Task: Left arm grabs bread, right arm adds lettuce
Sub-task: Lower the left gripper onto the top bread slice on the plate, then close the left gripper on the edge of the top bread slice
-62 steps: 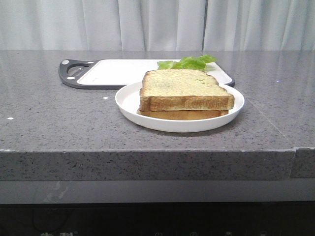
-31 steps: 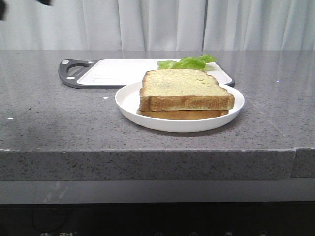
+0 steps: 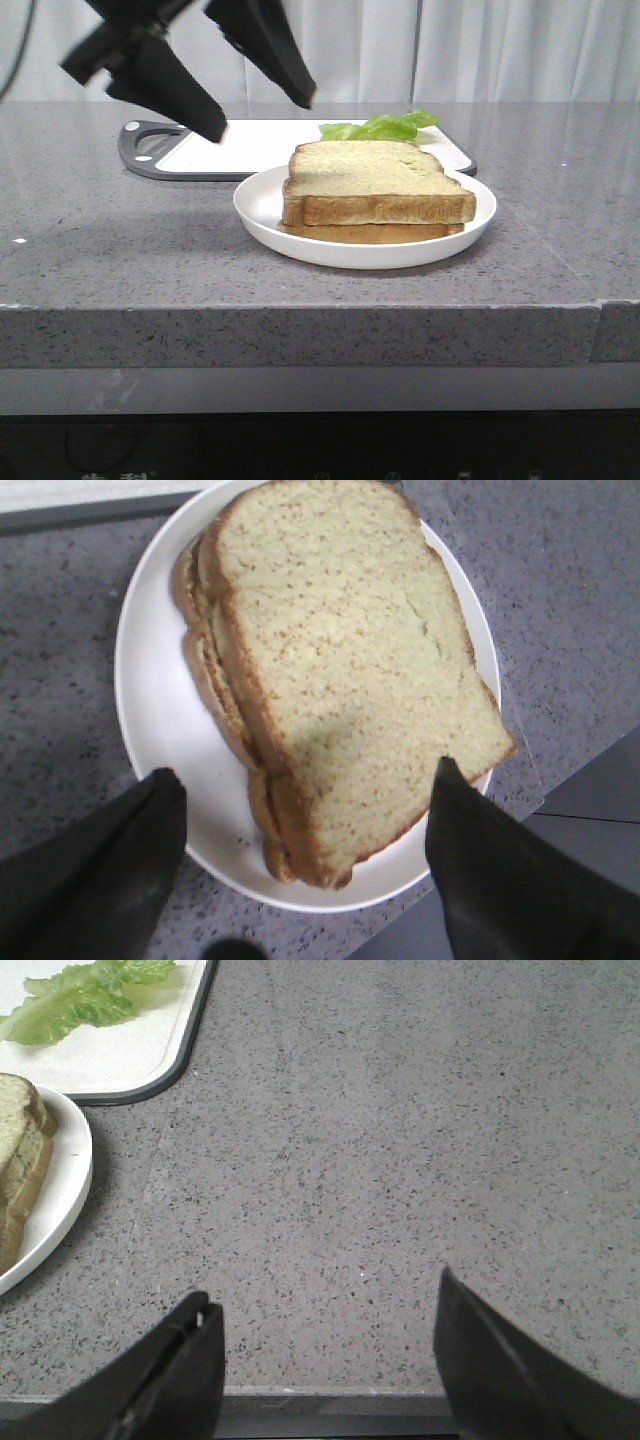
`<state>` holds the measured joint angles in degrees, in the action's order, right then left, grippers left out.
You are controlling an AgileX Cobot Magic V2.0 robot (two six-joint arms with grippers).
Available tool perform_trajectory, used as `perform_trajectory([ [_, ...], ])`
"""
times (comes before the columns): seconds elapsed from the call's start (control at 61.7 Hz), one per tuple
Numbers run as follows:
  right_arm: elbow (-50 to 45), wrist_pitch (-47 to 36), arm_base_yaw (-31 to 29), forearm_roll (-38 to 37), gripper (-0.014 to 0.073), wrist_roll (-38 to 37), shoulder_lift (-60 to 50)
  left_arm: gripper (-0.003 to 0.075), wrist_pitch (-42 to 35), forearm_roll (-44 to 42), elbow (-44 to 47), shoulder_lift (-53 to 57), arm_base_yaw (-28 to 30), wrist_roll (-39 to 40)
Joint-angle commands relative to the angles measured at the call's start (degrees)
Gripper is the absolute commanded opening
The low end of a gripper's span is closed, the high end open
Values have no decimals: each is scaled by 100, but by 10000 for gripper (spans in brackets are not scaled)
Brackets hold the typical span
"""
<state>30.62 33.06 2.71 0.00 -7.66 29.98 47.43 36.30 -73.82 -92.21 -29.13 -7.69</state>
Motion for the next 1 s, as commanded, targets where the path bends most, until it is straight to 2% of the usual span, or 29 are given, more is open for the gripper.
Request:
perform_trajectory([
  [0.0,157,-377,-48,-64,477,49,61,489,-33,391,-363,-66,-50,4],
  [0.292,157,-377,-48,-64,477,49,61,476,-17,471,-589,-584,-50,4],
  [0.551,157,-371,-48,-64,477,49,61,262,-12,421,-589,-597,-50,4],
  [0.664,157,-371,-48,-64,477,49,61,204,-40,393,-589,-597,-50,4],
  [0.988,157,-354,-48,-64,477,49,61,189,-135,270,-589,-597,-50,4],
])
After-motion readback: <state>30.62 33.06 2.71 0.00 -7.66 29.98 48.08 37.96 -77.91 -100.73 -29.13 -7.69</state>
